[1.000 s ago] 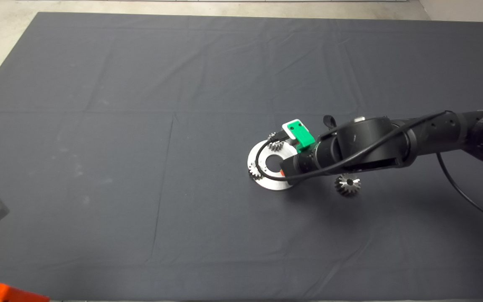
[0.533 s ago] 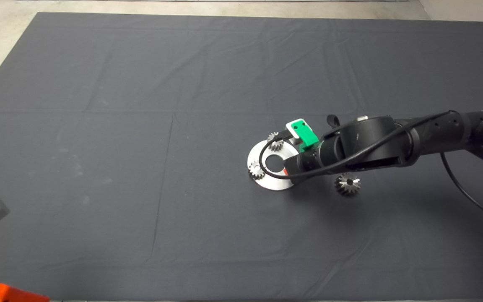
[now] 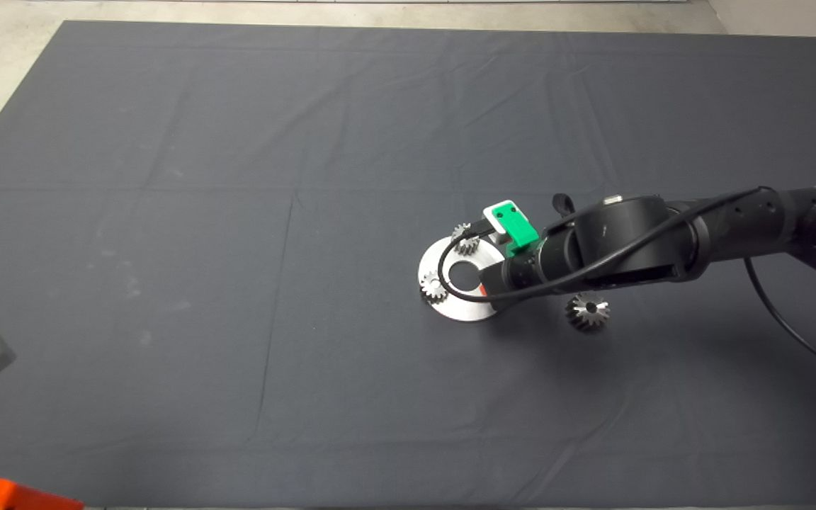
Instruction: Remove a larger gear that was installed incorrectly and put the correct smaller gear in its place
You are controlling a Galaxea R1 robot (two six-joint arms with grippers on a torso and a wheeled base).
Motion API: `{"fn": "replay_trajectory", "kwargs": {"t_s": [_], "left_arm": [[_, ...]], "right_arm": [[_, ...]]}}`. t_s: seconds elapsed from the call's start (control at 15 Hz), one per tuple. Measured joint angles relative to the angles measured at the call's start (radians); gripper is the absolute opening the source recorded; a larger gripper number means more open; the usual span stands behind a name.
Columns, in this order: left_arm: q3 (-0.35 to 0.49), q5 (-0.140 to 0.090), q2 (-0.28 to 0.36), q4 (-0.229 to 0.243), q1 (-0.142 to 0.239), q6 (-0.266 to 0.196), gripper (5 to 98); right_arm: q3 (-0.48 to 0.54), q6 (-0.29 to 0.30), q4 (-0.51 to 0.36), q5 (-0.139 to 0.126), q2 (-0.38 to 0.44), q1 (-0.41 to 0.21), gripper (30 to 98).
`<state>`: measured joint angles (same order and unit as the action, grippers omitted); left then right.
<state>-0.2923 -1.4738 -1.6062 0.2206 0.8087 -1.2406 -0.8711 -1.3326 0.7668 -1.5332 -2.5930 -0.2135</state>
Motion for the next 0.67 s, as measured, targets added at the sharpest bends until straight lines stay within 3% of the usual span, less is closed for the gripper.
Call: {"fn": "replay_trajectory", "kwargs": {"t_s": [0.67], "left_arm": [[0.0,0.0,0.0,0.0,0.0,0.0,98.3]], "right_arm": [[0.0,0.0,0.0,0.007,0.019,0.0,41.3]]}}
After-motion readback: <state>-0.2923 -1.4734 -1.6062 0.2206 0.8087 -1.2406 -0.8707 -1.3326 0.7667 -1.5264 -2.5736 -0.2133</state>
